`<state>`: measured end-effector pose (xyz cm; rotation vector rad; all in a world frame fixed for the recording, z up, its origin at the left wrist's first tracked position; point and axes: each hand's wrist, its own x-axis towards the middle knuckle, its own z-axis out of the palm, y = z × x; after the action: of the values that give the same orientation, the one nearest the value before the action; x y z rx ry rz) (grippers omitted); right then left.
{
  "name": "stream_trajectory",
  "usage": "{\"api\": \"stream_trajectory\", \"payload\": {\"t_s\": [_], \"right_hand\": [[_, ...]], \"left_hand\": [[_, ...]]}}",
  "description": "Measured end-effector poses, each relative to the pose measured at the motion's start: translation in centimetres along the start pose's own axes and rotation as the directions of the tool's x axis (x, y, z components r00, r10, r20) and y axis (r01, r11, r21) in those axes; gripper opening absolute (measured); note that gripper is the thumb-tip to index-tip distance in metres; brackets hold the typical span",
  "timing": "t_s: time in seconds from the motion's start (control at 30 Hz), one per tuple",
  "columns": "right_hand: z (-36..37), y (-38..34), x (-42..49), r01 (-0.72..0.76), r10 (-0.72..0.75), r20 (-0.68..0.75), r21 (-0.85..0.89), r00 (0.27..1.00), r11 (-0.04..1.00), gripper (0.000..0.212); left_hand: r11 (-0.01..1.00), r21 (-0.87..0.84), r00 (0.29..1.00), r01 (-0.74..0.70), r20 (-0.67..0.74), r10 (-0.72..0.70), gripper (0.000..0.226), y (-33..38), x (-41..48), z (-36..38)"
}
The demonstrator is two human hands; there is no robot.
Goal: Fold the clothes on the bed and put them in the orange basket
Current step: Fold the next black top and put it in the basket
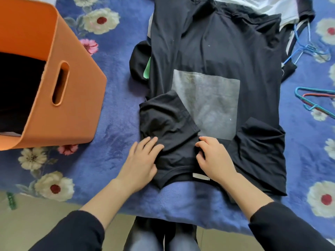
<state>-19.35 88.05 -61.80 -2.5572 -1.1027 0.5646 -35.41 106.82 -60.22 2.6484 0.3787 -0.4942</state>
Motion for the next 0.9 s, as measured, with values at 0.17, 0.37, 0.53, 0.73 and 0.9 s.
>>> {"api": "stream_trajectory", "payload": {"t_s": [0.17,0.37,0.53,0.73,0.9], "right_hand": [[-0.8,2.1,-3.1,0.038,-0.039,-0.003,-0.084,0.999,0.996,0.025],[-2.9,4.8,-7.5,0.025,-0.021,0.024,-0.212,1.000,0.977,0.060],[-3.7,8.7,-11.4,0.130,-0.012,0.270,-0.424,0.963,0.896,0.104],[-2.5,11.0,-13.0,-0.040,0.146,0.188,-0.475,0.971,0.879,0.100],[-4.0,10.8,-10.1,-0.276,0.288,0.037,-0.182,0.957,0.944,0.043]], "left_hand": [[0.995,-0.095,0.994,-0.012,-0.113,0.001,0.052,-2.1,-1.6,1.3],[0.977,0.148,0.988,-0.151,-0.013,0.154,0.065,-1.9,-1.6,-0.3],[0.866,0.387,0.943,-0.317,0.226,0.244,0.119,-1.6,-1.4,0.6],[0.894,0.358,0.959,-0.270,0.184,0.216,0.110,-0.9,0.3,0.9],[0.871,0.317,0.926,-0.376,0.149,0.346,0.060,-1.3,2.6,-0.7]]}}
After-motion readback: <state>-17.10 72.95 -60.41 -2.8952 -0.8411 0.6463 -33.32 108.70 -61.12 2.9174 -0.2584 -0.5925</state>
